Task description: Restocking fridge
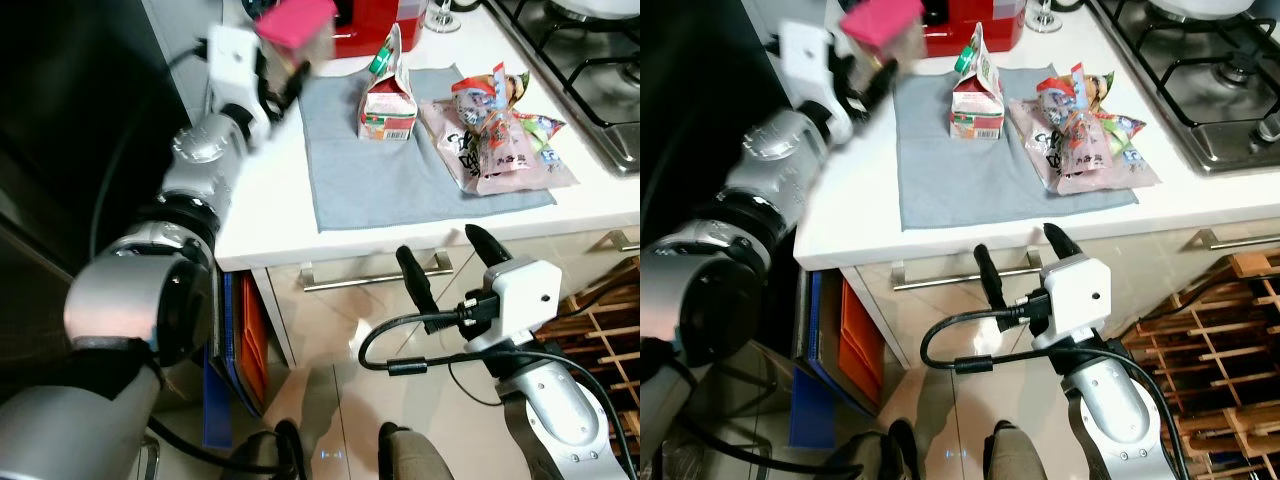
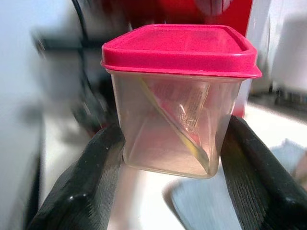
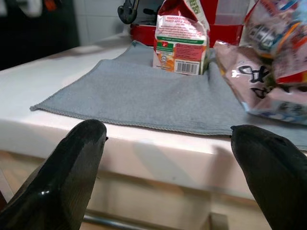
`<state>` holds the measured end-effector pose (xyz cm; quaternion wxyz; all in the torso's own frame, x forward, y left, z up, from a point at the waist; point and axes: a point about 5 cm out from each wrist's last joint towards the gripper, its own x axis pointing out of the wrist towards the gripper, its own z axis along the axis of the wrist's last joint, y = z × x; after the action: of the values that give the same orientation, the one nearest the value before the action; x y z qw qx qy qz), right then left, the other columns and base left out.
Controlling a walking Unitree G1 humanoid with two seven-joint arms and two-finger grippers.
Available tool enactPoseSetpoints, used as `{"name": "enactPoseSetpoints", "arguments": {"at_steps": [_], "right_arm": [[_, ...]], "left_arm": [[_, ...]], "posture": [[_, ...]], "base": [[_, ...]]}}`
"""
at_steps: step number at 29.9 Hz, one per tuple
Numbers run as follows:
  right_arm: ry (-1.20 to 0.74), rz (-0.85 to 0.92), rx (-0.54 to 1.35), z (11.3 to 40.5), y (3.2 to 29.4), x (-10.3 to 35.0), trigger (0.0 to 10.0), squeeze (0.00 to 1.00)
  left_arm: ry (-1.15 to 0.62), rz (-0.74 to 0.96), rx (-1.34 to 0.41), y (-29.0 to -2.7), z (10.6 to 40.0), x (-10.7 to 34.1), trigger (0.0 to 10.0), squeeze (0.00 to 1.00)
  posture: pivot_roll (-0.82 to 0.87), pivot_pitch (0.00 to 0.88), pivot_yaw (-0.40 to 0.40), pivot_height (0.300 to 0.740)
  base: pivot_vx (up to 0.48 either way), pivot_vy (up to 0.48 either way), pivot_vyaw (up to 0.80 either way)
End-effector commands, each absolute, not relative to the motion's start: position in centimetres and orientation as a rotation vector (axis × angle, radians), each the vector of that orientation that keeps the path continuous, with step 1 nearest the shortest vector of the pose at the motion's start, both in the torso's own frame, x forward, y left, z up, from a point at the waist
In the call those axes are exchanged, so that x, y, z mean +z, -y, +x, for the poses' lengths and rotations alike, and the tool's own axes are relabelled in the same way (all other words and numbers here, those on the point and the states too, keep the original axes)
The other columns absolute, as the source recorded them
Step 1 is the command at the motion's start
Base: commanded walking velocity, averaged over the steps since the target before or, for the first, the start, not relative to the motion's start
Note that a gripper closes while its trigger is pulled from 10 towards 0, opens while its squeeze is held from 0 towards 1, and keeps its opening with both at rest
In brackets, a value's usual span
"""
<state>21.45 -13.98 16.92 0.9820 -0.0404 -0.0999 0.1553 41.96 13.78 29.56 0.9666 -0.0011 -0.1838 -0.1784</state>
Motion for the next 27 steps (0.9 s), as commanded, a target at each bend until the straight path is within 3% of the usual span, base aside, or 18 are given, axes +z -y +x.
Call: {"name": "enactPoseSetpoints", "arguments": {"at_steps": [1,7,12,19,20,21,27], "right_arm": [[0.209,-0.049,0.283,21.9,14.3,16.8,10.0,0.0],[0.238,0.014,0.185,24.6,15.3,16.5,10.0,0.0],[0.29,0.023,0.108,27.3,15.6,16.7,10.0,0.0],[0.327,0.016,0.048,28.7,16.2,17.1,10.0,0.0],[0.339,0.012,0.029,29.0,16.4,17.2,10.0,0.0],[0.351,0.007,0.011,29.3,16.6,17.3,10.0,0.0],[0.396,-0.041,0.005,29.4,16.2,17.4,10.0,0.0]], "left_arm": [[0.446,-0.008,-0.374,-14.0,41.7,30.8,0.0,0.0],[0.568,0.038,-0.445,-13.2,40.3,30.5,0.0,0.0],[0.609,0.054,-0.445,-11.7,37.9,28.4,0.0,0.0],[0.592,-0.004,-0.41,-10.2,36.1,26.4,0.0,0.0],[0.579,0.001,-0.359,-10.2,35.6,25.7,5.4,0.0],[0.562,0.007,-0.305,-10.3,35.3,25.2,9.7,0.0],[0.438,0.007,-0.195,-10.6,34.5,22.1,10.0,0.0]], "posture": [[-0.27,0.098,0.091,0.74],[-0.18,0.002,0.087,0.74],[-0.13,0.0,0.092,0.74],[-0.12,0.0,0.083,0.74],[-0.11,0.0,0.079,0.74],[-0.12,0.0,0.075,0.74],[-0.13,0.0,0.054,0.74]], "base": [[0.0,0.0,0.0],[0.0,0.0,0.0],[0.0,0.0,0.0],[0.0,0.0,0.0],[0.0,0.0,0.0],[0.0,0.0,0.0],[0.0,0.0,0.0]]}}
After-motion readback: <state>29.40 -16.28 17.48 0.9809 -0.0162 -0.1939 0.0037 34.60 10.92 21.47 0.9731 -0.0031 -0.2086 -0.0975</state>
